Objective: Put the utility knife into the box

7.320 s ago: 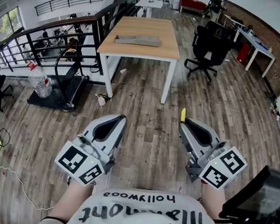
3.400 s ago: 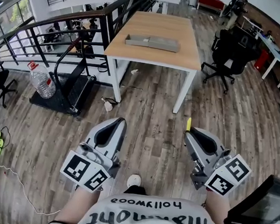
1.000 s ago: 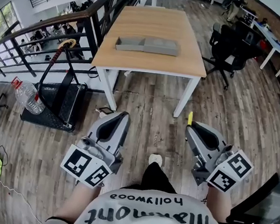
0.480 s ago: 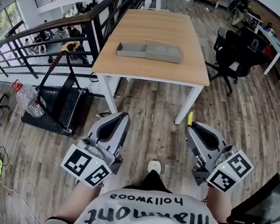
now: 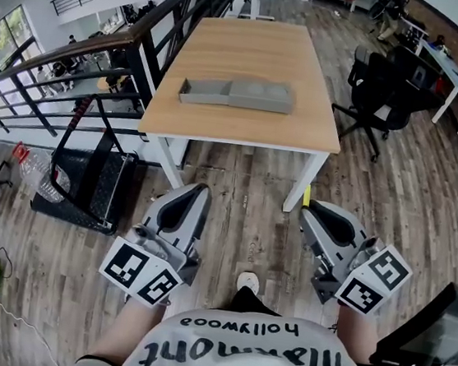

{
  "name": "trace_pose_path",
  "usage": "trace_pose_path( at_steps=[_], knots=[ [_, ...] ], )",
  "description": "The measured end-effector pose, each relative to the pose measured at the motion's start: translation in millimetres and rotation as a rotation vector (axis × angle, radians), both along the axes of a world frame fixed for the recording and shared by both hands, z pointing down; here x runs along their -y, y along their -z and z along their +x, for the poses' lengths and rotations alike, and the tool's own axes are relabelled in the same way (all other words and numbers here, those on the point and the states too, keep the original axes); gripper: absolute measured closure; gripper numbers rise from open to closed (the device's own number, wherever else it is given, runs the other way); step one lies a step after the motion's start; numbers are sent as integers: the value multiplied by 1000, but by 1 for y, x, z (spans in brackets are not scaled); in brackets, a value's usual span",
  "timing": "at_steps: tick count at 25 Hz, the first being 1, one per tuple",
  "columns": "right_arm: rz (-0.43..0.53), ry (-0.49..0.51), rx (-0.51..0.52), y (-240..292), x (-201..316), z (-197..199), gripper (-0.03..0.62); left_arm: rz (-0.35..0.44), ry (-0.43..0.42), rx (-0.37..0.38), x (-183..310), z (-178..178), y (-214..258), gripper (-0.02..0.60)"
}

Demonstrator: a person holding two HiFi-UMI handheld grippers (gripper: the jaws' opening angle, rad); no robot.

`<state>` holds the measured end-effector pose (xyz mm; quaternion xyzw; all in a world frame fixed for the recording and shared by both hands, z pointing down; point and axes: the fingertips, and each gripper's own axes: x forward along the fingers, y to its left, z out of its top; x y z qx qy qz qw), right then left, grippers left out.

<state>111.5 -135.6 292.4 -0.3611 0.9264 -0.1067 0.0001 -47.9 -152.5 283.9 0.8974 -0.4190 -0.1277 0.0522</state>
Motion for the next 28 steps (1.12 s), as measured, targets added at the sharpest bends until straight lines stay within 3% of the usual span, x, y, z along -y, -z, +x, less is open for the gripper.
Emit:
trace_pose_path(
  at_steps=[13, 28],
  knots=[
    [-18, 1, 4, 3, 68, 30, 537, -24, 14, 8, 62, 24, 1, 575],
    [4, 33, 5, 10, 140, 51, 537, 2, 49, 10, 130, 44, 12, 575]
  ],
)
